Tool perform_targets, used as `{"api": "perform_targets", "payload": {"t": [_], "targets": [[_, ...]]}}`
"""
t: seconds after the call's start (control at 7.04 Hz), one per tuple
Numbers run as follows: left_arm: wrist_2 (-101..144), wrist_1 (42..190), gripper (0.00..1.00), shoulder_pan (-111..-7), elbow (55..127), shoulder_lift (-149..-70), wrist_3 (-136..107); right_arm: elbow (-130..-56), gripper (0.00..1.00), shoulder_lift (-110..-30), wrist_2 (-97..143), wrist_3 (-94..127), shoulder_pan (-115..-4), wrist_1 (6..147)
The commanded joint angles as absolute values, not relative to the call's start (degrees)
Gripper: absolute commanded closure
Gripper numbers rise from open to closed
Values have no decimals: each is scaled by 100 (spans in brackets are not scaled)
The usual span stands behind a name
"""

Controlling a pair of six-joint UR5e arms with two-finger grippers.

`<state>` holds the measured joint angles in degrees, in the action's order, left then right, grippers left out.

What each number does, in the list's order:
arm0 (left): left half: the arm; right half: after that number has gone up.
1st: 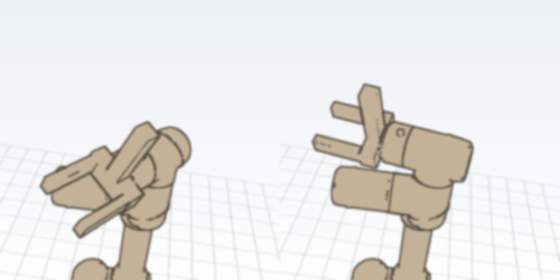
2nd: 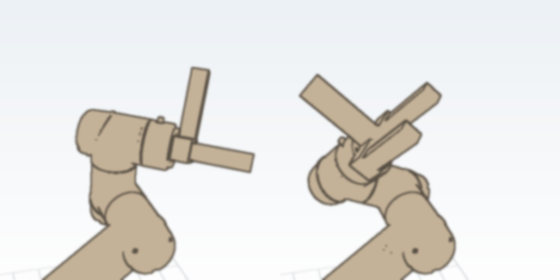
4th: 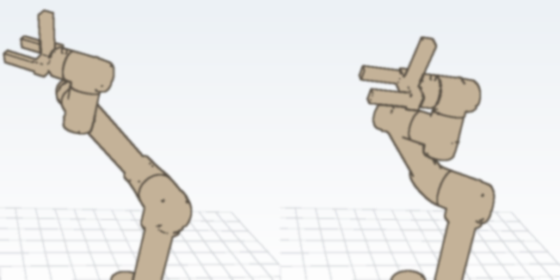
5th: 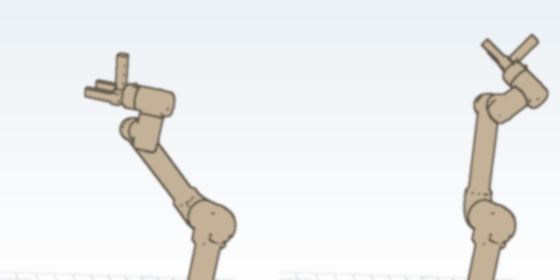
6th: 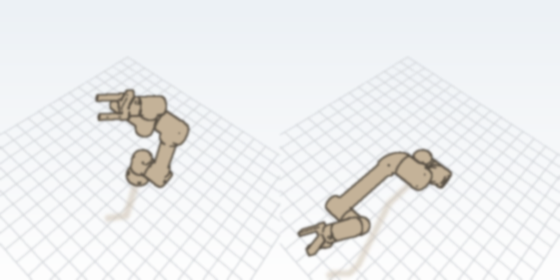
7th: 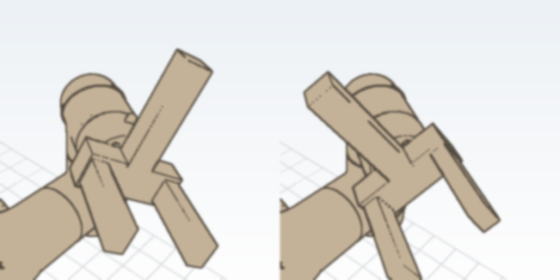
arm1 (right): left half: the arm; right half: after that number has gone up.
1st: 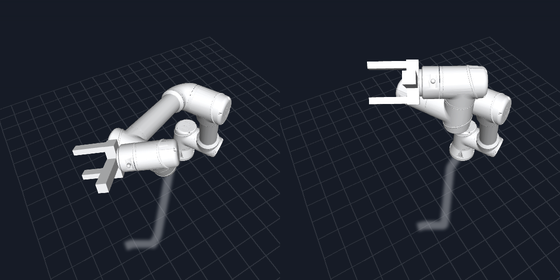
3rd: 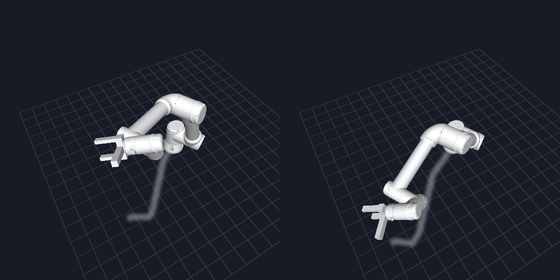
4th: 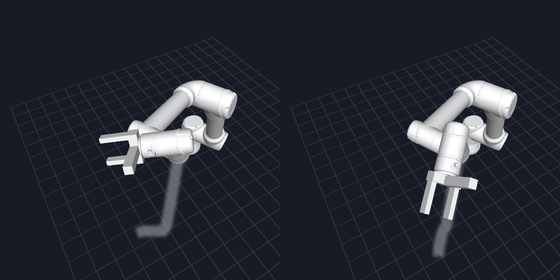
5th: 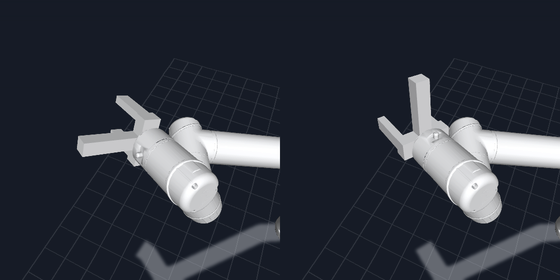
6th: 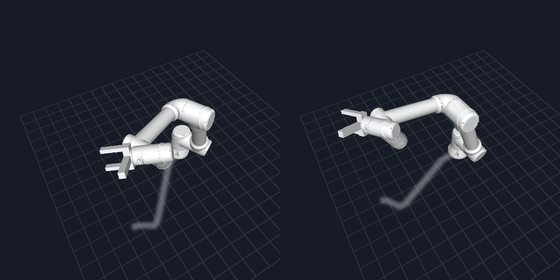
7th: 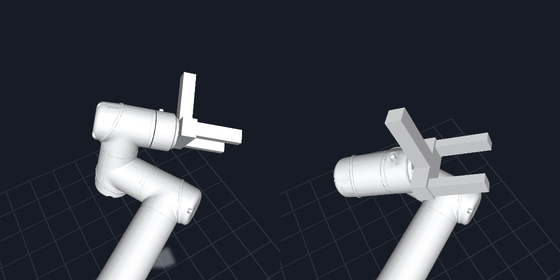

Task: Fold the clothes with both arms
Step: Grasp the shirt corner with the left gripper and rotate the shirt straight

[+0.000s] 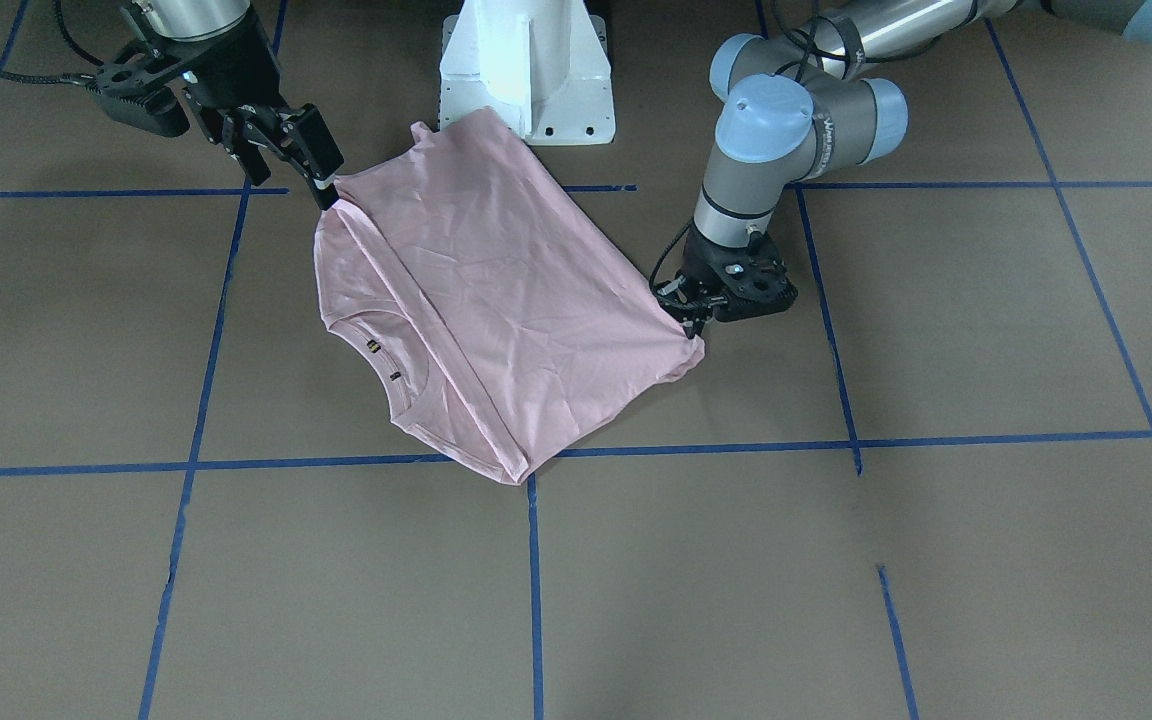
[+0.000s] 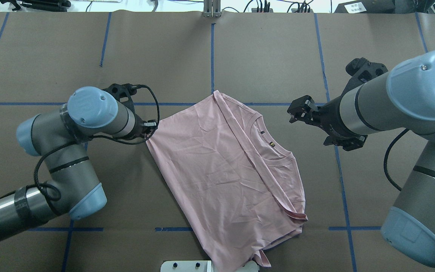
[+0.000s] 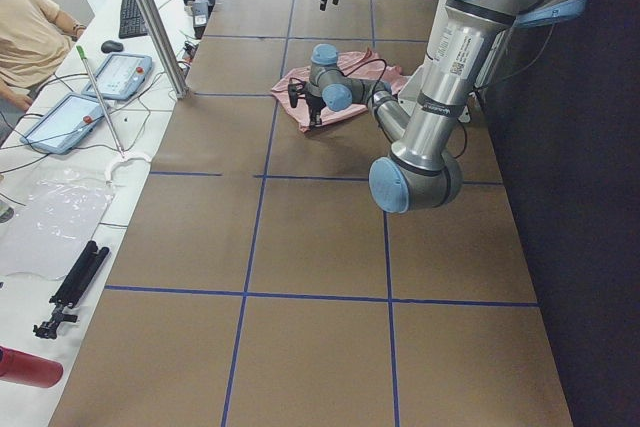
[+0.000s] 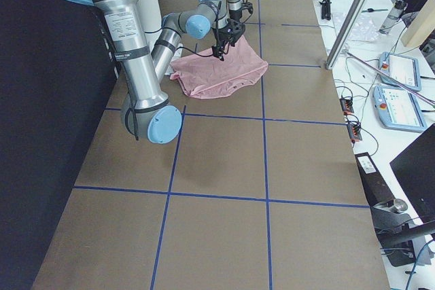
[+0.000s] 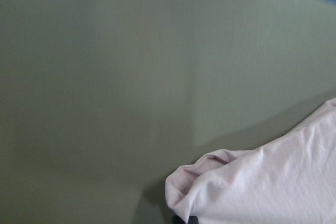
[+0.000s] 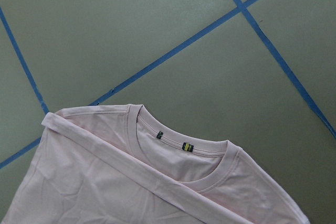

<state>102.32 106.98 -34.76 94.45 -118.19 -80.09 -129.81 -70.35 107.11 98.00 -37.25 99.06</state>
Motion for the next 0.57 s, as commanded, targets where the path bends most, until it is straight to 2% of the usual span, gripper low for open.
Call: {"api": "perform_targets", "payload": {"t": [0.0,0.14,0.28,0.43], "targets": [[10081,12148,100,-4119,7342,-12931,-7892,-12990,0,-6970,10933,9817,-3709,9905],[10072,12860,72,-4279,5999,-13459,-7884,-12938,0,-6970,10934,9861,-3657,9905],[10072,13076,64,-4533,5803,-13473,-7832,-12955,0,-6961,10951,9870,-3656,9905],[10151,13035,50,-4553,6071,-13334,-7831,-12938,0,-6952,10908,9853,-3439,9897]]}}
